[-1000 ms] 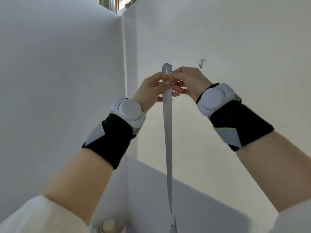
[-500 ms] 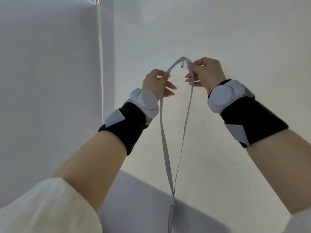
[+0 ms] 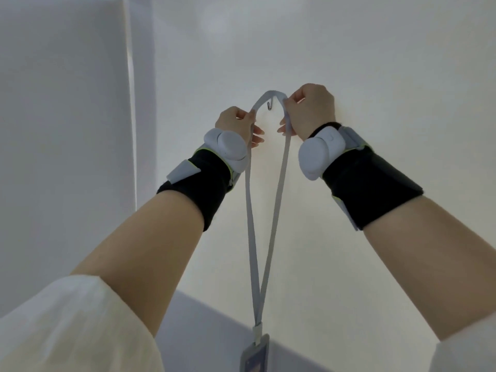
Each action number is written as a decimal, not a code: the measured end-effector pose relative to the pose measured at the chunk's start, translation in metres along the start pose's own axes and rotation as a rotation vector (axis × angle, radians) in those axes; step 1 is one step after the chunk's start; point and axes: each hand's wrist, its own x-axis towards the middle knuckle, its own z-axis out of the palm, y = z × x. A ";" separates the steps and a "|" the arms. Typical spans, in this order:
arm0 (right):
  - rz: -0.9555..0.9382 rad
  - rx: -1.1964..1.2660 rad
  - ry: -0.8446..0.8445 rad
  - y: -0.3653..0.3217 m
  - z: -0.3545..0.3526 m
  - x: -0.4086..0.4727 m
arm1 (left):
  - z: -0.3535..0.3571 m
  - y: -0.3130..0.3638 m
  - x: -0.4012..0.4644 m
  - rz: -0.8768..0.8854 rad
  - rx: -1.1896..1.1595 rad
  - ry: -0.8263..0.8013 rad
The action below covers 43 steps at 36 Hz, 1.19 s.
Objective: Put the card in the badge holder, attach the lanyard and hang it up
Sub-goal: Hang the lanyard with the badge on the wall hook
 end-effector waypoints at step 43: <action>0.295 -0.298 -0.528 0.155 0.070 -0.244 | -0.038 -0.243 -0.207 -0.410 -0.053 -0.389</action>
